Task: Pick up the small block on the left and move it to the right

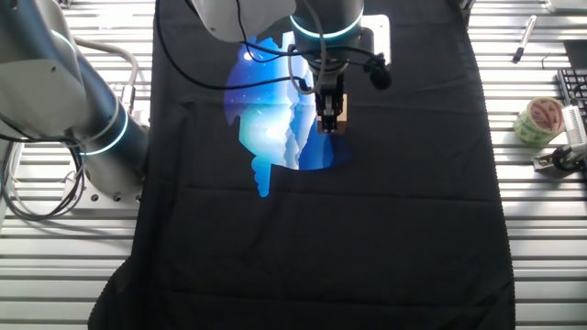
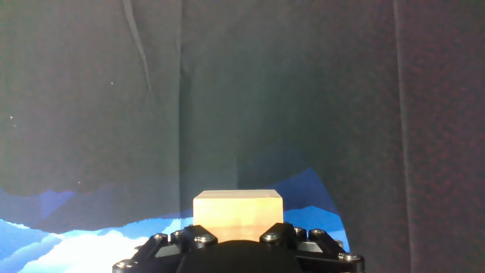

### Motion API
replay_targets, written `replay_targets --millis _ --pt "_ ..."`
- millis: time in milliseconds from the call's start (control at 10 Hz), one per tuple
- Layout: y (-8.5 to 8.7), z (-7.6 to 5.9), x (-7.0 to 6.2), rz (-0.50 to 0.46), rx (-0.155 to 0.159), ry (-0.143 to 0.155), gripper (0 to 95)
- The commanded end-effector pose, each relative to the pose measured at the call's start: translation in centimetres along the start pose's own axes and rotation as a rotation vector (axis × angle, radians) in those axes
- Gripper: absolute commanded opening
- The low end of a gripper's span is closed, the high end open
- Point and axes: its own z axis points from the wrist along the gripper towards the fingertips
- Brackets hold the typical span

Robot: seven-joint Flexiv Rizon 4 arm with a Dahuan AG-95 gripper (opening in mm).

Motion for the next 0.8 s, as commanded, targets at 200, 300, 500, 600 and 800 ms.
replay_targets --millis 200,300,500,600,800 --pt "0.03 0.0 -0.02 -0.016 -0.007 -0.006 0.0" --pt "0.03 0.0 -0.02 -0.067 -0.02 -0.006 0.0" --pt "0.03 0.0 -0.02 -0.115 -0.031 -0.006 0.0" --pt "0.03 0.0 -0.02 -0.144 -0.04 -0.002 0.0" --pt "0.03 0.0 -0.02 -0.179 -0.051 0.005 0.0"
